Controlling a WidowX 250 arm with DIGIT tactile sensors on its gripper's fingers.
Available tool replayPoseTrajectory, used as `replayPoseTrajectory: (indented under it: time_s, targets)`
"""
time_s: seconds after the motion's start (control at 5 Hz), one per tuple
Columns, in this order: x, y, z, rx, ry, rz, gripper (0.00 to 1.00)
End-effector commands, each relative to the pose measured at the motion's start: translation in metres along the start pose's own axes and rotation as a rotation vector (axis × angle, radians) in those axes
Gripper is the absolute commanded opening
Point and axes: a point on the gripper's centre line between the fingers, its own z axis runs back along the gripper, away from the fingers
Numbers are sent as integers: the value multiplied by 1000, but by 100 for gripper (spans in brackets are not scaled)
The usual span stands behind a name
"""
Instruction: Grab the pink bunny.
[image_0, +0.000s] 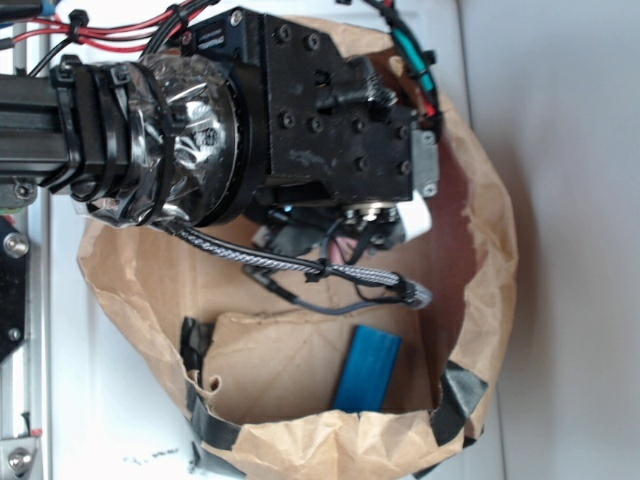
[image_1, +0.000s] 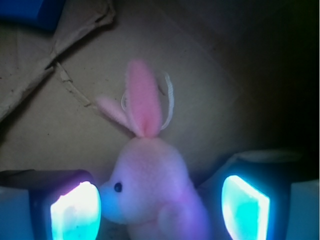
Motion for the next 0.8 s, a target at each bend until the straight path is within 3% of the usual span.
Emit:
replayPoseTrajectory:
  time_s: [0.0,0.6]
  targets:
    - [14,-7,6,21,0,-34,100]
    - [9,-13,0,0,-3,-27,100]
